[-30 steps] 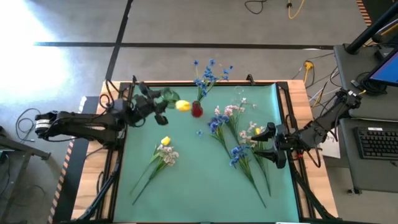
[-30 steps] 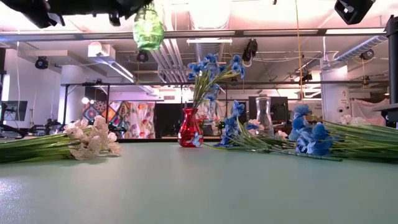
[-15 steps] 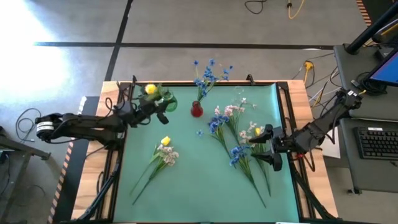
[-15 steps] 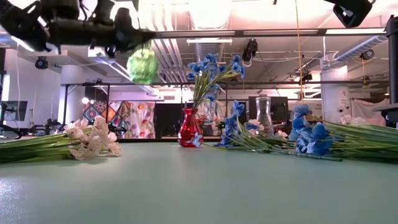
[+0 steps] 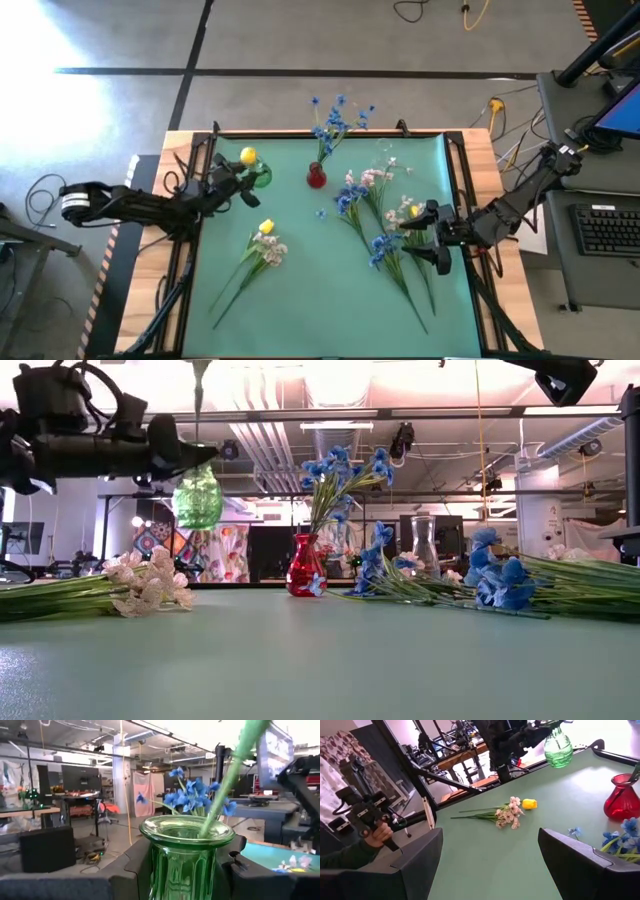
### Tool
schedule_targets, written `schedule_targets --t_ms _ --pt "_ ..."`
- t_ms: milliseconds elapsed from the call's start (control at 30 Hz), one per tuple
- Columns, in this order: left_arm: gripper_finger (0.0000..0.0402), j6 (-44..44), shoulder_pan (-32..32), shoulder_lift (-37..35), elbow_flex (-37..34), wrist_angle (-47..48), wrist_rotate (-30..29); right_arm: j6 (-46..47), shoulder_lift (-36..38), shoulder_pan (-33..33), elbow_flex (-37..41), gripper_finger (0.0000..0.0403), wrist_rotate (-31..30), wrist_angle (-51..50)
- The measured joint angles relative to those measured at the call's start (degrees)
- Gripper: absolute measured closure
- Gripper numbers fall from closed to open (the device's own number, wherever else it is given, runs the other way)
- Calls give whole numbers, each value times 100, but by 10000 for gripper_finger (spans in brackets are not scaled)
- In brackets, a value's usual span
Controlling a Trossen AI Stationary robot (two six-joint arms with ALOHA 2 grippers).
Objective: Sort flowers into vase by color
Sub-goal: Put the middle yellow flower into the green vase
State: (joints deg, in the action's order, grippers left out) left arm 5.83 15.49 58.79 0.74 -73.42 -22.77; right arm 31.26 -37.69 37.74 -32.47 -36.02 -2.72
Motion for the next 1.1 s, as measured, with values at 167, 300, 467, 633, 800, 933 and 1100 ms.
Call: schedule_targets --t_ms 167,300,467,633,800,933,1100 --pt "286 -6 11 340 148 110 -28 1 1 -2 2 83 -7 4" --pt "286 -71 11 793 288 118 -25 -3 -11 -2 2 83 -13 4" --pt "286 -83 13 1549 432 -432 -162 -52 -42 -2 2 83 -14 22" --pt "286 15 70 2392 430 -1538 -309 -50 -78 -1 2 83 -14 26" --pt "286 -55 105 2949 427 -1677 -658 -47 -75 -2 2 83 -13 24" --pt "286 -82 126 3170 427 -1657 -702 -56 -74 0 2 83 -13 23" --pt "286 -214 266 3419 427 -1653 -870 -122 -74 -2 2 83 -13 39"
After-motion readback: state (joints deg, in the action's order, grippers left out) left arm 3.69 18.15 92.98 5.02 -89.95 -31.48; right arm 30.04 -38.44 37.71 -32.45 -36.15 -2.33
